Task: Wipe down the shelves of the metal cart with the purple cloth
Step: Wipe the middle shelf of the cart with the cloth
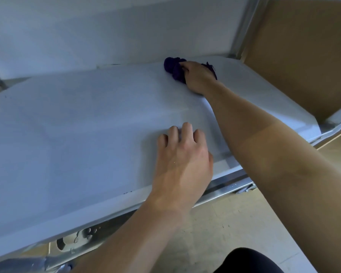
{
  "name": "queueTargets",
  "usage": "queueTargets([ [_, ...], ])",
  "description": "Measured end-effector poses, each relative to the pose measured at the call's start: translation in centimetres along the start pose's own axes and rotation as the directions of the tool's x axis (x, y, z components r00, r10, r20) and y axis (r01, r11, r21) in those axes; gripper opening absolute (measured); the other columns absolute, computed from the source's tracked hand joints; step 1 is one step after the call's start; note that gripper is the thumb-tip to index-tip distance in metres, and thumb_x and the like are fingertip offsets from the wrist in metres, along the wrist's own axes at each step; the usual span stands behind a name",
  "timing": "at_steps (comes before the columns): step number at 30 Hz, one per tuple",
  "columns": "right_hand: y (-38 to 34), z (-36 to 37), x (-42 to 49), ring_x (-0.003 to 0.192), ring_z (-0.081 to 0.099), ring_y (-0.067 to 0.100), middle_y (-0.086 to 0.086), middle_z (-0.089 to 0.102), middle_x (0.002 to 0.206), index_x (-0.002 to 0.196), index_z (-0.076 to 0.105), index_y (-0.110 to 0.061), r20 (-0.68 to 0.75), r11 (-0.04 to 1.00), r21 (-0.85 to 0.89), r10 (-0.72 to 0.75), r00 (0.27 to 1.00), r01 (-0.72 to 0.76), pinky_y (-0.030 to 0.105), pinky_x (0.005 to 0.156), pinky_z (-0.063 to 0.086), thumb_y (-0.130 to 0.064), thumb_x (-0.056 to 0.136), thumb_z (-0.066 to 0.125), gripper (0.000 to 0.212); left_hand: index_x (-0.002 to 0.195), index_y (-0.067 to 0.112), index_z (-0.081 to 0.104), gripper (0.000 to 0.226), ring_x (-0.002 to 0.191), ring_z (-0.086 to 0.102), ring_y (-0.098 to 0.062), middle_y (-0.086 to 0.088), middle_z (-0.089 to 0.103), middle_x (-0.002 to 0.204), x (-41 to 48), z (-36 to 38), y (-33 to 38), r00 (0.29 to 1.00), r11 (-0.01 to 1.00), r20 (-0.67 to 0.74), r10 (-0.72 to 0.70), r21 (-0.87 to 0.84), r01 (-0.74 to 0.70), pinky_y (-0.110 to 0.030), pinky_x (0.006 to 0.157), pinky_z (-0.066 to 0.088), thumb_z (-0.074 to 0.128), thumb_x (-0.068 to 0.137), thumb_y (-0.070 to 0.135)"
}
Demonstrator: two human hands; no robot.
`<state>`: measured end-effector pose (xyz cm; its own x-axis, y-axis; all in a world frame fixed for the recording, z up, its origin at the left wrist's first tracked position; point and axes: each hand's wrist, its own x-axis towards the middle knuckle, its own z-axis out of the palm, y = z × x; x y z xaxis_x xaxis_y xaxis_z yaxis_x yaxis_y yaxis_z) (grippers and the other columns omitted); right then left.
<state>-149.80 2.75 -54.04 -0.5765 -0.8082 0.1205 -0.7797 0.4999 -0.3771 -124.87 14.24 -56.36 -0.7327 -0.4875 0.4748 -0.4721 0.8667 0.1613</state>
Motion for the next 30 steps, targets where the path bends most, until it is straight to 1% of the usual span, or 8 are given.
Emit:
queueTargets([
  [2, 0.0, -0.2, 0.2, 0.109, 0.058, 0.023, 0.0, 0.062, 0.124, 0.125, 0.055, -0.034, 0.012, 1.0, -0.006, 0.006, 1.0, -0.005, 0.033, 0.095, 0.043, -0.03, 0.102, 0.029, 0.035, 0.089, 0.01, 0.058, 0.014, 0.084, 0.05, -0.03, -0.009, 0.053, 0.091, 0.0, -0.1, 0.0, 1.0, 1.0, 0.006, 0.0, 0.003, 0.0, -0.043, 0.072, 0.041, 0.048, 0.086, 0.02],
  [6, 0.4, -0.5, -0.7, 0.109, 0.057, 0.023, 0.003, 0.061, 0.123, 0.123, 0.056, -0.024, 0.035, 0.998, -0.04, -0.057, 0.998, 0.058, 0.03, 0.093, 0.039, -0.023, 0.103, 0.028, 0.035, 0.085, 0.009, 0.059, 0.015, 0.082, 0.049, -0.031, -0.009, 0.054, 0.089, 0.4, -0.1, -0.2, 1.0, 1.0, 0.012, 0.002, 0.013, -0.002, -0.042, 0.069, 0.038, 0.049, 0.081, 0.02],
  [10, 0.4, -0.4, -3.4, 0.122, 0.051, 0.021, 0.001, 0.053, 0.137, 0.134, 0.051, -0.024, 0.065, 0.986, -0.039, -0.162, 0.985, 0.165, 0.029, 0.103, 0.034, -0.025, 0.104, 0.029, 0.038, 0.079, 0.011, 0.054, 0.01, 0.079, 0.048, -0.032, -0.01, 0.053, 0.088, 0.6, -0.3, -0.1, 1.0, 1.0, 0.02, 0.002, 0.012, -0.002, -0.041, 0.067, 0.034, 0.048, 0.079, 0.018],
  [14, 1.6, -0.4, -7.3, 0.134, 0.041, 0.022, 0.003, 0.042, 0.148, 0.144, 0.039, -0.024, 0.035, 0.951, -0.161, -0.26, 0.965, 0.262, 0.029, 0.111, 0.029, -0.027, 0.104, 0.028, 0.041, 0.082, 0.011, 0.054, 0.011, 0.08, 0.049, -0.033, -0.01, 0.052, 0.088, 0.5, -0.3, -0.2, 1.0, 1.0, 0.02, -0.006, 0.021, 0.006, -0.04, 0.066, 0.033, 0.049, 0.081, 0.02],
  [17, 2.8, -1.3, -8.1, 0.138, 0.036, 0.02, -0.001, 0.038, 0.151, 0.146, 0.036, -0.028, 0.023, 0.962, -0.161, -0.218, 0.976, 0.219, 0.029, 0.109, 0.029, -0.03, 0.105, 0.026, 0.042, 0.085, 0.011, 0.056, 0.014, 0.083, 0.05, -0.032, -0.009, 0.053, 0.092, 0.6, -0.4, -0.3, 1.0, 1.0, 0.021, -0.009, 0.022, 0.008, -0.037, 0.067, 0.028, 0.048, 0.081, 0.022],
  [21, 5.6, -2.7, -7.5, 0.136, 0.038, 0.023, 0.001, 0.04, 0.15, 0.145, 0.038, -0.027, 0.024, 0.986, -0.084, -0.14, 0.99, 0.142, 0.029, 0.111, 0.026, -0.029, 0.105, 0.027, 0.042, 0.09, 0.01, 0.058, 0.018, 0.086, 0.051, -0.031, -0.009, 0.055, 0.098, 0.4, -0.3, -0.3, 0.999, 0.999, 0.039, -0.021, 0.029, 0.02, -0.039, 0.069, 0.034, 0.046, 0.084, 0.023],
  [27, 13.4, -6.0, -6.7, 0.134, 0.041, 0.028, 0.005, 0.042, 0.149, 0.146, 0.037, -0.026, -0.064, 0.978, -0.133, 0.151, 0.986, -0.159, 0.033, 0.111, 0.025, -0.029, 0.105, 0.025, 0.043, 0.09, 0.009, 0.059, 0.021, 0.084, 0.052, -0.031, -0.009, 0.056, 0.096, 0.5, -0.2, -0.3, 0.999, 0.999, 0.043, -0.005, 0.034, 0.004, -0.04, 0.07, 0.038, 0.044, 0.083, 0.022],
  [30, 14.3, -6.2, -5.9, 0.133, 0.042, 0.028, 0.005, 0.043, 0.149, 0.146, 0.036, -0.027, -0.058, 0.975, -0.139, 0.165, 0.985, -0.172, 0.036, 0.112, 0.027, -0.026, 0.104, 0.024, 0.044, 0.091, 0.009, 0.059, 0.021, 0.085, 0.053, -0.032, -0.009, 0.056, 0.096, 0.3, -0.2, -0.3, 0.999, 0.999, 0.052, 0.002, 0.045, -0.005, -0.042, 0.071, 0.038, 0.043, 0.084, 0.021],
])
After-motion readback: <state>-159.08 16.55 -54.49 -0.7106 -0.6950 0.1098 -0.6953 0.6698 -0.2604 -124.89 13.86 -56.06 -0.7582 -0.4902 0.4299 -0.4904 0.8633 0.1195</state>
